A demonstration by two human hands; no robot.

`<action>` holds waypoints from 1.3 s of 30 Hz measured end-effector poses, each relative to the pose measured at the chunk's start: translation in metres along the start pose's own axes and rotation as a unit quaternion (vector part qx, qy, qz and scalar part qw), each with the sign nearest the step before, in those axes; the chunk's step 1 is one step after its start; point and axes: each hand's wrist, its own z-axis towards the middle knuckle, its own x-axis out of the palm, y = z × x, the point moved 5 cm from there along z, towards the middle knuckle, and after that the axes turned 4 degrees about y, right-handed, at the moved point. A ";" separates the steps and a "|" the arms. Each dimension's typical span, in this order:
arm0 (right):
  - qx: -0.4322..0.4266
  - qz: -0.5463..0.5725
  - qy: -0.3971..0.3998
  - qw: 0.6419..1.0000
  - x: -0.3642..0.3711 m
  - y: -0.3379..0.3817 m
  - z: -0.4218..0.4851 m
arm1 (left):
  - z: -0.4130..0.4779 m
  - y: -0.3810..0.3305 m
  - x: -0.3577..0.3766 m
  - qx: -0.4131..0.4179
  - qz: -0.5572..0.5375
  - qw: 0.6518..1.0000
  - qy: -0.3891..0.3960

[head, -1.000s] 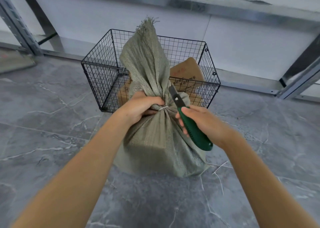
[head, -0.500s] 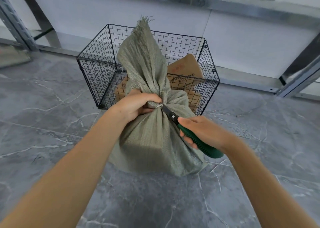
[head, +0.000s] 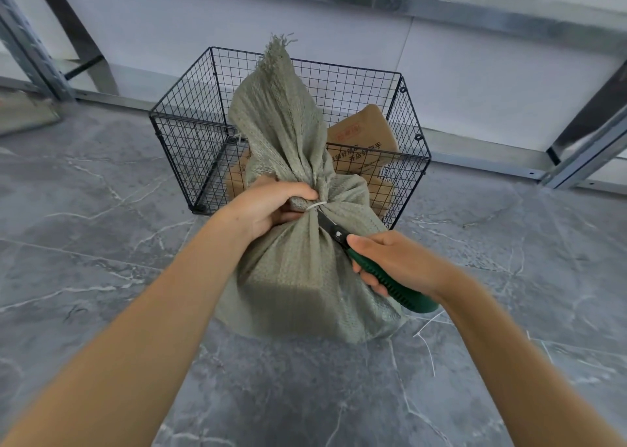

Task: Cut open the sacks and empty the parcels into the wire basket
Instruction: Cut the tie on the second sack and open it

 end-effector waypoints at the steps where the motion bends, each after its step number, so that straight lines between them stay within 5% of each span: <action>1: -0.004 0.004 -0.004 1.000 0.000 0.000 0.000 | 0.000 0.000 0.000 -0.001 -0.002 1.000 0.002; 29: -0.003 0.009 -0.007 1.000 0.001 0.005 -0.002 | 0.006 0.004 -0.007 -0.013 0.004 1.000 0.021; 39: -0.025 -0.001 -0.066 0.998 0.003 0.010 0.003 | 0.005 0.005 -0.006 -0.011 0.011 0.999 0.030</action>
